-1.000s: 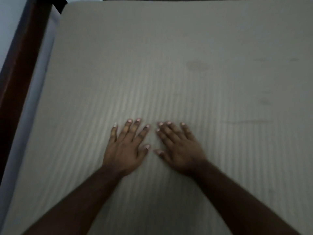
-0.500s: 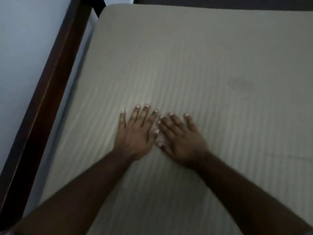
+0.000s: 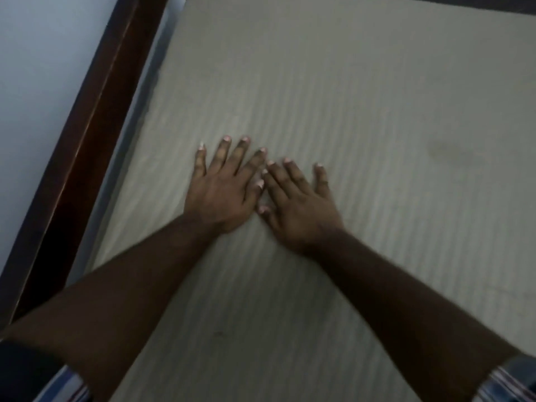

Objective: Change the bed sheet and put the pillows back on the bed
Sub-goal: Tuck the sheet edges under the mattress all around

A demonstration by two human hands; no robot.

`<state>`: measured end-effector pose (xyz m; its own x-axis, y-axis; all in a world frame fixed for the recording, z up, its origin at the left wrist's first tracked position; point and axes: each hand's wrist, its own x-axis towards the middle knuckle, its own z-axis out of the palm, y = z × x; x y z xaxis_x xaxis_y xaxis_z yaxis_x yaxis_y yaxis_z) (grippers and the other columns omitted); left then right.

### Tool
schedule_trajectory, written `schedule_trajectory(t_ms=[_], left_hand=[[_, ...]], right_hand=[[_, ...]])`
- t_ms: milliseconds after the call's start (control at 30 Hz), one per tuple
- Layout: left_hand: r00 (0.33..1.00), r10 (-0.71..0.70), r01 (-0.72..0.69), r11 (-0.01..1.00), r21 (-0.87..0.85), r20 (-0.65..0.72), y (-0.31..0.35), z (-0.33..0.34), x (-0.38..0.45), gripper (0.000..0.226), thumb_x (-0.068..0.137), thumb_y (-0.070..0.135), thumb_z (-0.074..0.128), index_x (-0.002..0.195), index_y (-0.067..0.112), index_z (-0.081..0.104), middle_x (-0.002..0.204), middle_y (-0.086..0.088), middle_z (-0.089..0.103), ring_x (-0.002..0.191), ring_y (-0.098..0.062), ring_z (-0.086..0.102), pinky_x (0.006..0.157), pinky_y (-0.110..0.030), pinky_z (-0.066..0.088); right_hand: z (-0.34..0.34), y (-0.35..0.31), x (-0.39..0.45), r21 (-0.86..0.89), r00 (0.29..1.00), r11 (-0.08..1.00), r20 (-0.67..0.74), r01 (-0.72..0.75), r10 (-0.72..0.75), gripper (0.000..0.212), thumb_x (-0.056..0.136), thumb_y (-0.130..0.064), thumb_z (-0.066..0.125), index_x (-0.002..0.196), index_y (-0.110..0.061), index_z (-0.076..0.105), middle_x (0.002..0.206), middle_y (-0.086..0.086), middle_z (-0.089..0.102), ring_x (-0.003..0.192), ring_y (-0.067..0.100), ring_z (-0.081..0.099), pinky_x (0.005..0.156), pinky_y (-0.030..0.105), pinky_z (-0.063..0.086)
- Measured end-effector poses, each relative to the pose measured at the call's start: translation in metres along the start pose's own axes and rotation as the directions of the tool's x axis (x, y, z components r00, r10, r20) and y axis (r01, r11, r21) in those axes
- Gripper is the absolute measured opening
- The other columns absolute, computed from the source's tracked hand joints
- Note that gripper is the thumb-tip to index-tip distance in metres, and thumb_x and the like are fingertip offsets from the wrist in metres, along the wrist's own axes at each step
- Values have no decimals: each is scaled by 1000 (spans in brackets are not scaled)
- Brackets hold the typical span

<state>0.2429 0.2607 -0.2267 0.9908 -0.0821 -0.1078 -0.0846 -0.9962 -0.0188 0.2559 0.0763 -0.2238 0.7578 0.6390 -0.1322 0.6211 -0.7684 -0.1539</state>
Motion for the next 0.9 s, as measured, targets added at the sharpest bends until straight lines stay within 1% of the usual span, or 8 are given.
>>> schedule_trajectory(t_ms=[167, 333, 400, 500, 633, 733, 833, 900], left_hand=[[975, -220, 223, 970, -94, 45, -41, 2, 26, 74, 94, 72, 23, 159, 38, 10, 168, 0, 10, 155, -24, 8, 123, -54, 6], [943, -331, 333, 938, -93, 41, -36, -10, 32, 72, 94, 58, 25, 159, 28, 16, 168, -7, 10, 154, -32, 8, 121, -62, 3], [953, -293, 286, 954, -92, -76, 14, -23, 29, 71, 93, 43, 29, 158, 14, 25, 164, -17, 20, 150, -43, 16, 117, -69, 7], [995, 19, -37, 982, -187, -97, 130, -23, -1, 65, 97, 43, 30, 156, 16, 30, 162, -13, 30, 149, -40, 26, 117, -68, 11], [997, 79, -74, 983, -170, 25, 186, 4, -31, 65, 98, 54, 28, 156, 25, 32, 163, -7, 30, 150, -32, 26, 121, -60, 12], [1000, 7, -8, 994, -110, -9, 177, 16, -27, 65, 99, 54, 31, 158, 28, 28, 164, -8, 27, 152, -29, 22, 123, -53, 10], [999, -35, 34, 994, -104, -5, 182, 10, -27, 66, 98, 51, 30, 158, 24, 26, 165, -11, 23, 152, -32, 18, 121, -61, 8], [999, -7, 2, 996, -91, -52, 213, 0, -34, 66, 98, 43, 30, 158, 16, 28, 164, -14, 24, 151, -38, 19, 118, -67, 8]], right_hand=[[-14, 104, 16, -19, 975, 976, 35, -218, 219, 80, 94, -72, 14, 160, -26, 13, 167, -1, 10, 154, 23, 10, 122, 54, 9], [-46, 213, -50, -21, 746, 746, 23, -666, 666, 86, 96, -69, 13, 159, -10, 11, 167, 10, 8, 153, 34, 8, 119, 61, 14], [-37, 178, -73, -2, 802, 803, -30, -596, 596, 81, 98, -59, 19, 156, -2, 20, 163, 21, 18, 150, 40, 18, 116, 63, 21], [-8, 90, -108, 58, 961, 959, 10, -278, 278, 72, 96, -51, 31, 152, -7, 36, 159, 19, 32, 147, 39, 29, 115, 64, 25], [13, 89, -176, -16, 973, 973, 28, -231, 231, 68, 99, -58, 34, 154, -20, 34, 163, 5, 29, 151, 26, 24, 119, 58, 18], [10, 172, -239, -69, 865, 863, 2, -500, 501, 75, 98, -65, 23, 158, -21, 24, 165, 3, 22, 152, 26, 20, 119, 57, 18], [-2, 237, -291, 32, 577, 576, -1, -817, 817, 80, 96, -66, 14, 159, -16, 15, 167, 6, 11, 154, 29, 10, 120, 59, 12], [-5, 231, -295, 70, 509, 509, -27, -858, 860, 80, 97, -61, 14, 157, -8, 18, 165, 14, 16, 152, 35, 15, 118, 62, 16]])
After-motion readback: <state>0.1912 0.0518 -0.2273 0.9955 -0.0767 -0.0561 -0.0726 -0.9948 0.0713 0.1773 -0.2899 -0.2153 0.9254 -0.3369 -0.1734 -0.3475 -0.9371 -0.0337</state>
